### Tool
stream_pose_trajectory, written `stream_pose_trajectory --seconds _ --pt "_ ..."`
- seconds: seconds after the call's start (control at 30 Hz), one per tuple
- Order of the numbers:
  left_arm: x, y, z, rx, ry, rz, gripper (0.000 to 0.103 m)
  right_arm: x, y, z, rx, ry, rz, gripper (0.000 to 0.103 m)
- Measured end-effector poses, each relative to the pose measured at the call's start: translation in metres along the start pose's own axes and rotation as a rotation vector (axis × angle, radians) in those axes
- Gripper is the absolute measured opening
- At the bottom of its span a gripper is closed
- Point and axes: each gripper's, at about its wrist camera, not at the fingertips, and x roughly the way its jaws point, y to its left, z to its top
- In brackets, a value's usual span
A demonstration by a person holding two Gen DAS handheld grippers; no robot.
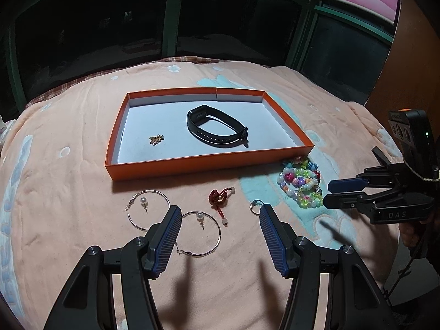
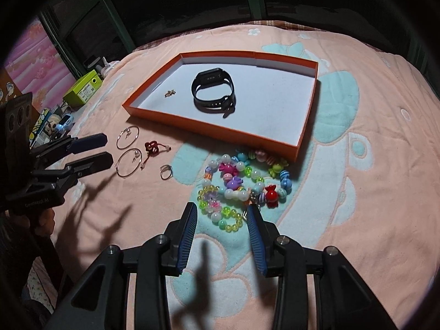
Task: Organize jewelry
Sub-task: 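Grasp a beaded bracelet with the right tool while the left tool approaches a silver hoop earring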
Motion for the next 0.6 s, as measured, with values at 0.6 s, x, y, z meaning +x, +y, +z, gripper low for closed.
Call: stream_pose_trajectory --seconds 0.6 --pt "0.001 0.006 -0.004 -0.016 0.009 0.009 0.063 0.013 0.017 -0.002 -0.08 0.02 0.001 0.03"
